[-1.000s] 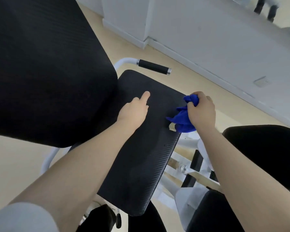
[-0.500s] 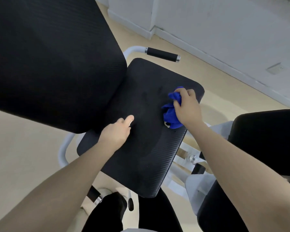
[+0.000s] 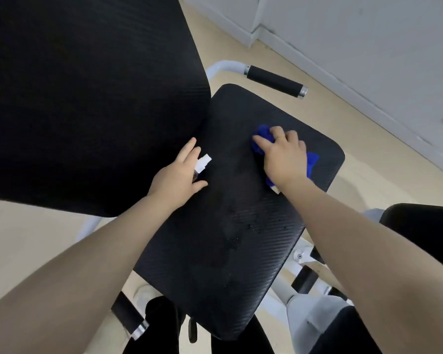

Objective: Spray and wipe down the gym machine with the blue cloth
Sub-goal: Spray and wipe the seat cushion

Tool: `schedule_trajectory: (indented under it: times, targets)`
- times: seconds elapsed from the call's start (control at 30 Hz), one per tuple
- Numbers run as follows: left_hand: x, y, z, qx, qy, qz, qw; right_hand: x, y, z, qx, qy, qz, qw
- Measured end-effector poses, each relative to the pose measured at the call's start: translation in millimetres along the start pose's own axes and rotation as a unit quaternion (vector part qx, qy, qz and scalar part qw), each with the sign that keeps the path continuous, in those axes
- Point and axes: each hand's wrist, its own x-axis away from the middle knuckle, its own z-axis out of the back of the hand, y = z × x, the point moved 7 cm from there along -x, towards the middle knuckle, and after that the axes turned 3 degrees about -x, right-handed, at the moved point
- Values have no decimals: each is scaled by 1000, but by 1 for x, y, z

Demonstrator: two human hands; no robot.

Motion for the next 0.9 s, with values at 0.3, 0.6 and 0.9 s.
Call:
schedule_trajectory:
  times: [0.3, 0.6, 0.9]
  targets:
    - [-46, 20, -4, -154, -84, 15, 984, 12, -19, -9, -94, -13, 50, 994]
    - [-51, 16, -7, -160, -92, 44, 982, -60, 19, 1, -135, 25, -195, 971]
    - [-41, 12, -14, -89, -72, 74, 991, -115, -54, -4, -57, -10, 102, 993]
